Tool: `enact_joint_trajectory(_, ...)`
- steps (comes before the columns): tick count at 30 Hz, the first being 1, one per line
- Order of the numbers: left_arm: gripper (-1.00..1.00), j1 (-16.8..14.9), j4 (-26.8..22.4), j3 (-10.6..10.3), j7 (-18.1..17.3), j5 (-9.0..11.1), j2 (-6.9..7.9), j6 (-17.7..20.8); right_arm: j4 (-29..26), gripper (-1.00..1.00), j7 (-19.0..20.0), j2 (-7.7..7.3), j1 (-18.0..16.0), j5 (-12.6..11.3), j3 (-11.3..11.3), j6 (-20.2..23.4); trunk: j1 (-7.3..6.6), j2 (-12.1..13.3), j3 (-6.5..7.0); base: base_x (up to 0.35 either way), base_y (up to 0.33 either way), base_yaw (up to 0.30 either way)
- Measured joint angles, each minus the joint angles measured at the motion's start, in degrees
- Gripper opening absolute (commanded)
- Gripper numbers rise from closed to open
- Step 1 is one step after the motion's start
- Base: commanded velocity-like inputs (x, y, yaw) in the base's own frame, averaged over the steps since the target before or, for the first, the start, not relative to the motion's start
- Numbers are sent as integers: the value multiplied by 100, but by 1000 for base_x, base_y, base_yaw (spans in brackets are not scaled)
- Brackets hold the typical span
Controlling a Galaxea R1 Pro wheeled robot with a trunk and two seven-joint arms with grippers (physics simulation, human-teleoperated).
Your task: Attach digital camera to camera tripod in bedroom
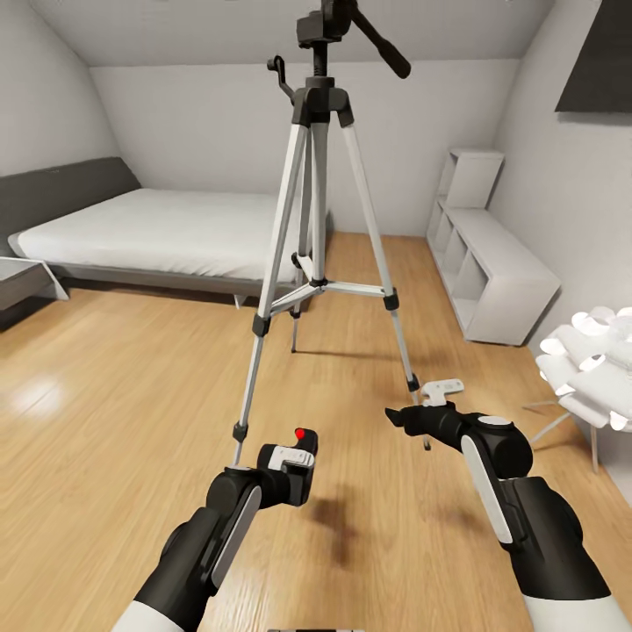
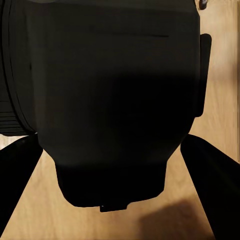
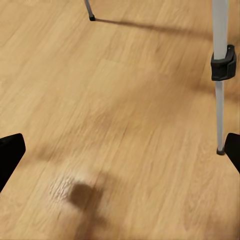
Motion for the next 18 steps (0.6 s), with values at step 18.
enact_joint_trajectory(18, -100, 0, -42, -8, -260, 3, -2, 86, 0, 100, 825, -29, -1, 0, 3, 4, -395, 722, 325, 0, 0, 0)
